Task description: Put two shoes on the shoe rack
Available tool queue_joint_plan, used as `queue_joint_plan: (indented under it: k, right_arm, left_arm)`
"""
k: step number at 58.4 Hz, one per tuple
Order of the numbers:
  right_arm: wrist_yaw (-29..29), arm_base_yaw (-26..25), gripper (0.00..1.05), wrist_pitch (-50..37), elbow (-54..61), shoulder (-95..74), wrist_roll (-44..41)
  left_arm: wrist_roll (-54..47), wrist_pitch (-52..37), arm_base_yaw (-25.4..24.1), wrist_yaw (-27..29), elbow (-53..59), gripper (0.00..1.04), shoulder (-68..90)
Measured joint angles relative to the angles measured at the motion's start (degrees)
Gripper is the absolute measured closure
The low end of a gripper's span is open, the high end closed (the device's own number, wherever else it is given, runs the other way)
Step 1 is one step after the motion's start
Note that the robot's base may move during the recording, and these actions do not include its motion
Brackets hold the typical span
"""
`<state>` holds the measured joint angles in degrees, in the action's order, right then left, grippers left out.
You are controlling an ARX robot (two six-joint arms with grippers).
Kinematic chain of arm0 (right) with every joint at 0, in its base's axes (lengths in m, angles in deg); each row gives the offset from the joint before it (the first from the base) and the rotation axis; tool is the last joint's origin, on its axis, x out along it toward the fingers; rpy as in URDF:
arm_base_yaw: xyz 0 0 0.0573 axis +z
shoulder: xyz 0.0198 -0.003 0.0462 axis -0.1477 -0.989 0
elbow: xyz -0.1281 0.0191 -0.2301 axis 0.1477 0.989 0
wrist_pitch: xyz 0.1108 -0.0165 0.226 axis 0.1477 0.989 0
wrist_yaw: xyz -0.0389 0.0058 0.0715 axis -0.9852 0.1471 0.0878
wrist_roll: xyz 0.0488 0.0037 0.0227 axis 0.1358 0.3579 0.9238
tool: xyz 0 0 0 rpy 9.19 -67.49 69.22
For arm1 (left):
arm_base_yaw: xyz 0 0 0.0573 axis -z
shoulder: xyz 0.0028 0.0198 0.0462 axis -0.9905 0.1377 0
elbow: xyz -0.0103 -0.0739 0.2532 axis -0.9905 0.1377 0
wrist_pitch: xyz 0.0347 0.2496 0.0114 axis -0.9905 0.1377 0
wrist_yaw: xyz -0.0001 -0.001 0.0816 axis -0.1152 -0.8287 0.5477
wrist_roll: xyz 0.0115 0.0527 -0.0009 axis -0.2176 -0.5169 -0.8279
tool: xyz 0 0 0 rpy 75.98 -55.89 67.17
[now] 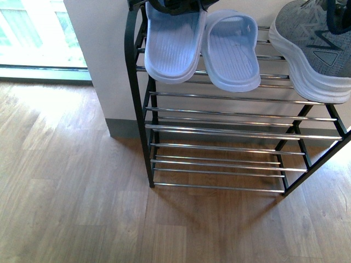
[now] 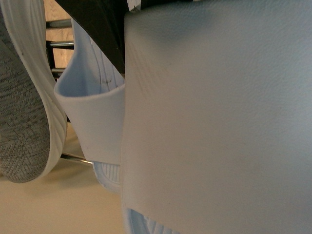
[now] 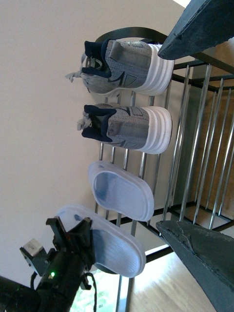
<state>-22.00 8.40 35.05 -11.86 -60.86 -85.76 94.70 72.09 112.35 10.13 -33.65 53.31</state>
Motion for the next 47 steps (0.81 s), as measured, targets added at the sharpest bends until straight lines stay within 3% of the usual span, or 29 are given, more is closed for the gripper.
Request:
queue_joint_plan:
  k: [17,34,44,47]
  right_arm:
    - [0.0,0.0,0.09,0.0,0.0,0.0,0.0]
    - [0.0,0.0,0.09,0.0,0.0,0.0,0.0]
    - [0.0,0.0,0.09,0.0,0.0,0.0,0.0]
    - [0.0,0.0,0.09,0.0,0.0,0.0,0.0]
  left_arm:
    - [-3.48,7.15,0.02,2.14,-10.05,1.03,6.49]
    - [-5.64,9.7,0.13,2.91,-11.23,1.03,8.68]
    - [-6.51,9.03,0.2,1.51,-10.54,0.66,8.44]
    - [-6.56,8.79,0.22,1.53,-9.94,0.59,8.09]
